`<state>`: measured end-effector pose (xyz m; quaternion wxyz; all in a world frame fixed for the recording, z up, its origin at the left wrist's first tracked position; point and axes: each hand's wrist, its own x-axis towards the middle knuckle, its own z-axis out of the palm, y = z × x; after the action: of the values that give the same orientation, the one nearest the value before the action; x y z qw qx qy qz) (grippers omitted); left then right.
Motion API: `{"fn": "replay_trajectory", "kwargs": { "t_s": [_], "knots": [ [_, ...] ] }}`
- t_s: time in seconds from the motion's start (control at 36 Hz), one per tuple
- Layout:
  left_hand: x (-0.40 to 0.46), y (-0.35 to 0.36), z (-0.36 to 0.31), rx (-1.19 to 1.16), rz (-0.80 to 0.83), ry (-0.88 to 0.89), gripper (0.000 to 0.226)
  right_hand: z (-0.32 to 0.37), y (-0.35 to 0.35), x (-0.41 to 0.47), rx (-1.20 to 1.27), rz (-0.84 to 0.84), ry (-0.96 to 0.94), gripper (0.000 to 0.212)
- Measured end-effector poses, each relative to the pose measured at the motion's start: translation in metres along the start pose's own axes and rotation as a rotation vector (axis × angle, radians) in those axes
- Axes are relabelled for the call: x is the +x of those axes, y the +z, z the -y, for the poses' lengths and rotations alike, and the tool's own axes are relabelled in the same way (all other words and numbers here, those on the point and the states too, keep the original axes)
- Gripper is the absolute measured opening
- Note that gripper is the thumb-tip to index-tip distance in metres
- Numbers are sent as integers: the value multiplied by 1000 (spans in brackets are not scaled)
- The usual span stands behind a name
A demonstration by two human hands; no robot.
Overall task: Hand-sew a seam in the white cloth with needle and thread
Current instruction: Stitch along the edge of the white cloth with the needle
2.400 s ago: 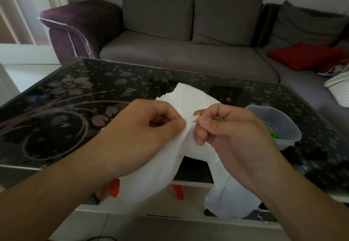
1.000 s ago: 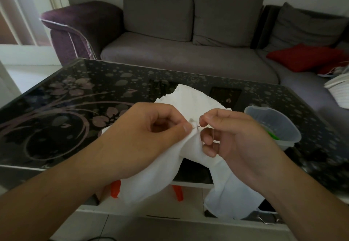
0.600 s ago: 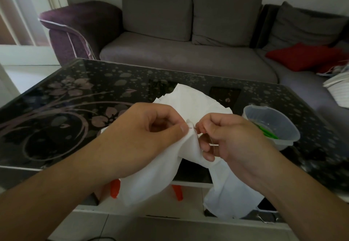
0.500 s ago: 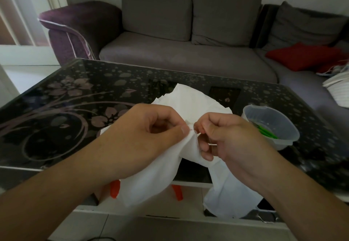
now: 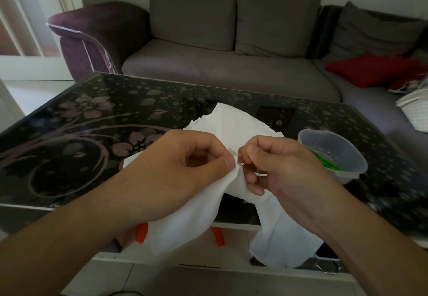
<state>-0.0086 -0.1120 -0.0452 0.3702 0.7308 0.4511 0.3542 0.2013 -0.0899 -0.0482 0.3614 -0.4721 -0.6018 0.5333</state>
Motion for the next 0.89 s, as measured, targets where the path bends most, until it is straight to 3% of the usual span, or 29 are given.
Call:
{"fn": "replay_trajectory", "kwargs": {
  "t_s": [0.44, 0.89],
  "knots": [
    [1, 0, 2, -2, 16, 12, 12, 4, 2, -4, -1, 61, -30, 28],
    [1, -2, 2, 28, -4, -19, 13, 3, 0, -1, -19, -6, 51, 24]
  ]
}}
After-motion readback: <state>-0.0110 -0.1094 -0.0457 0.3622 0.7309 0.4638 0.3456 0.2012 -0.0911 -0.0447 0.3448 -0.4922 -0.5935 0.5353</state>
